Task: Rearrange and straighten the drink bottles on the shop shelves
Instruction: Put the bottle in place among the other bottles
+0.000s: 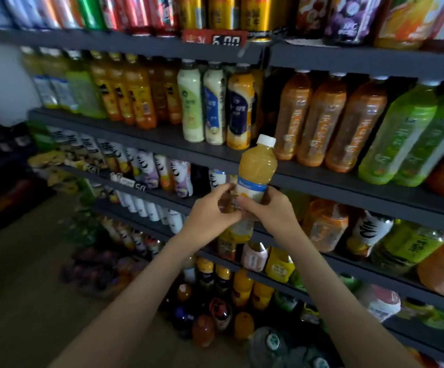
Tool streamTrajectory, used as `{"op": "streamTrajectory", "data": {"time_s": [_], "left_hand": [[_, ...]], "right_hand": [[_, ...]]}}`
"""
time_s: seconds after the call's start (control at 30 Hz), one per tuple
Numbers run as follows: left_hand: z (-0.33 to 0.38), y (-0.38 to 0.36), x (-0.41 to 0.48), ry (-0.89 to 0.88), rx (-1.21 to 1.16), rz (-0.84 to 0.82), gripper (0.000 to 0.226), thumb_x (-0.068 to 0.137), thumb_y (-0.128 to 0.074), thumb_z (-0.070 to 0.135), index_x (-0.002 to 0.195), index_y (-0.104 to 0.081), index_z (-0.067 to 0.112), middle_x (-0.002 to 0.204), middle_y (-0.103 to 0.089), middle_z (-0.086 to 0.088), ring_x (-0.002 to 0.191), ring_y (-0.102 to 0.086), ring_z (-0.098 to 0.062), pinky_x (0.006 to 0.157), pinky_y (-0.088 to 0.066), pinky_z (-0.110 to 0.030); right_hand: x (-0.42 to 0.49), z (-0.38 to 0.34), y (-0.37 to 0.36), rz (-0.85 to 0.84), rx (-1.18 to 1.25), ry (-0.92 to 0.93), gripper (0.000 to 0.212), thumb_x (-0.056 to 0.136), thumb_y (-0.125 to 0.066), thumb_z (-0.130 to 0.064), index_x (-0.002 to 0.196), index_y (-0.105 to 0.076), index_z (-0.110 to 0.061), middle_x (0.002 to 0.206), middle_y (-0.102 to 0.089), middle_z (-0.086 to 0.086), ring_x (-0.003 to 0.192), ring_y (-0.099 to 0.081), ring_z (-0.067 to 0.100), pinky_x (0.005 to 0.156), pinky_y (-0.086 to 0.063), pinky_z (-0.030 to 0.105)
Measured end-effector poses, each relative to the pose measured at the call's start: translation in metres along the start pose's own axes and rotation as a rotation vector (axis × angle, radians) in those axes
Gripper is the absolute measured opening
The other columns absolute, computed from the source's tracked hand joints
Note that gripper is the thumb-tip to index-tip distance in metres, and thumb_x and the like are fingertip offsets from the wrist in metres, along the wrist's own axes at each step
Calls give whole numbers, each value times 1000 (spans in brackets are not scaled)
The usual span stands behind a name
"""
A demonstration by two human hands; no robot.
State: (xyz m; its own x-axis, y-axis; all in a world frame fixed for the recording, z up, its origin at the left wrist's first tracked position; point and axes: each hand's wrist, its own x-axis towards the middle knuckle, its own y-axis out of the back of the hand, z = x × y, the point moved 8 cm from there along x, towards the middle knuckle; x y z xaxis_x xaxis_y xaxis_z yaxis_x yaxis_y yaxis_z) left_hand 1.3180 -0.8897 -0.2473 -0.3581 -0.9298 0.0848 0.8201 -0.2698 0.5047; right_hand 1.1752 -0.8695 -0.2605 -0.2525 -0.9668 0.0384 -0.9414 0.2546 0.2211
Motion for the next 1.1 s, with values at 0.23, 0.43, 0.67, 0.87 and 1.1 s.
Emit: {"op": "streamTrajectory", "data": {"time_s": [0.23, 0.43, 0.67, 0.87, 1.1], "left_hand": [[-51, 85, -24, 178, -301, 87, 36, 86, -69, 16, 119, -58, 23, 114, -63, 3, 104, -61, -8, 84, -52, -22], [-80, 146, -25, 138, -326, -13, 46, 83, -72, 22, 124, -54, 30, 114, -66, 2, 105, -63, -7, 87, -53, -26], [-148, 312, -8, 146, -153, 96, 32, 90, -63, 21, 121, -59, 28, 107, -67, 4, 91, -63, 3, 75, -49, -13], [-189, 406, 22, 131, -65, 77, 29, 89, -64, 28, 116, -59, 36, 108, -66, 10, 95, -63, -2, 83, -51, -21], [-232, 463, 78, 60, -38, 224, 25, 92, -61, 23, 117, -62, 26, 102, -66, 8, 98, -61, -6, 76, -49, -12]], "right_hand": [[11, -9, -72, -189, 200, -60, 31, 79, -75, -24, 107, -64, -17, 101, -72, -1, 94, -69, 17, 89, -54, 47], [36, -52, -157, -285, 151, 5, 19, 81, -74, -22, 98, -65, -23, 99, -73, -2, 92, -69, 17, 87, -55, 45], [81, -102, -279, -324, 190, 43, 24, 83, -71, -18, 105, -64, -14, 96, -70, -1, 62, -63, -4, 49, -43, 11], [122, -137, -375, -314, 236, 55, 21, 81, -73, -14, 100, -65, -20, 101, -71, -3, 88, -69, 10, 72, -54, 27], [180, -153, -436, -233, 147, 129, 25, 78, -75, -17, 99, -64, -25, 99, -70, -11, 90, -67, 6, 75, -52, 26]]}}
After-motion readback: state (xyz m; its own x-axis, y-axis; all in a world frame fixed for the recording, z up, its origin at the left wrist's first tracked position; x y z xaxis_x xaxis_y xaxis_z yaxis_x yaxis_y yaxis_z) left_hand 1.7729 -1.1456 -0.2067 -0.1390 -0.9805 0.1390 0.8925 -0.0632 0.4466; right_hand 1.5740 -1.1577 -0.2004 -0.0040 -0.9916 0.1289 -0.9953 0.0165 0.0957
